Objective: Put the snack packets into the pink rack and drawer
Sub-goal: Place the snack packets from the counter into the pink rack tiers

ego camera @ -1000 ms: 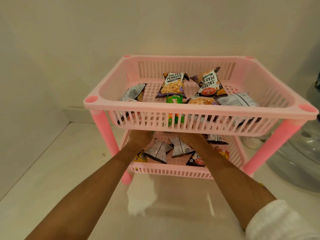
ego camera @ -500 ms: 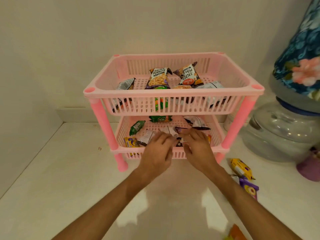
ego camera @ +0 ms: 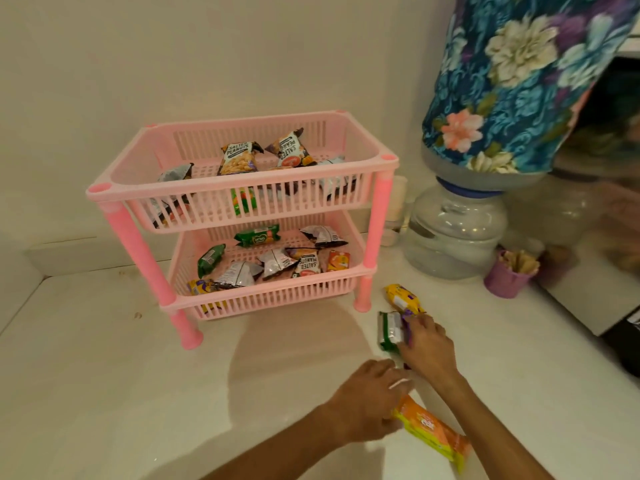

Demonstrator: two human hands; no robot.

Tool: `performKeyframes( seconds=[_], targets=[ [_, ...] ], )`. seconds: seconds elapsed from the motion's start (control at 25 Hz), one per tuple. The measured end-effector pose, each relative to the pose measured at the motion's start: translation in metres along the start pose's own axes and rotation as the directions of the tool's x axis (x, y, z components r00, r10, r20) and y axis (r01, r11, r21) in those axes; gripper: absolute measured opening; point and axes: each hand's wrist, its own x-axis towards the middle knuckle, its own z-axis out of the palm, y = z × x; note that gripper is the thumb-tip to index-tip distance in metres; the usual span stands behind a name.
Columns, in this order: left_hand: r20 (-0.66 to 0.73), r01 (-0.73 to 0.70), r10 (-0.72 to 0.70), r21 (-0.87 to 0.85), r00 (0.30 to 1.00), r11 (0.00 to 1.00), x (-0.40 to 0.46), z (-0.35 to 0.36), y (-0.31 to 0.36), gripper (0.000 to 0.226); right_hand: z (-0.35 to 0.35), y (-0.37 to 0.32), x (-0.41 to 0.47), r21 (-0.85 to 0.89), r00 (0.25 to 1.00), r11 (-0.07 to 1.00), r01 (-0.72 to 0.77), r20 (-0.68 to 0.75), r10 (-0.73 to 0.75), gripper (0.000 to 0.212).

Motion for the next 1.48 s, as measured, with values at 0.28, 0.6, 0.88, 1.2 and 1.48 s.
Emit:
performKeyframes(
  seconds=[0.28,0.6,0.88,1.2,1.48],
  targets=[
    [0.283,-0.16,0.075,0.292,0.956,0.943,0.025,0.035,0.035,0.067,0.008,0.027,-0.004,0.15,0.988,0.981,-0.121,0.11,0.106,0.049],
    [0.098,-0.076,0.057,0.202,0.994,0.976,0.014,0.044,0.017,0.044,0.002,0.035,0.002,0.024,0.988,0.992,-0.126,0.098,0.123,0.044],
    [-0.163,0.164,-0.148,0.085,0.975,0.983,-0.028,-0.018,-0.041,0.045,-0.065,0.021,0.008,0.191,0.971,0.981,-0.029,0.238,-0.018,0.03],
    [-0.557,0.245,-0.095,0.201,0.825,0.948,-0.08,-0.157,-0.072,0.045,-0.199,-0.047,-0.006,0.509,0.812,0.823,0.252,0.351,-0.466,0.043],
    [-0.792,0.44,-0.128,0.19,0.597,0.878,-0.112,-0.267,-0.101,0.048,-0.291,-0.117,0.011,0.638,0.723,0.644,0.422,0.192,-0.664,0.033]
  ],
)
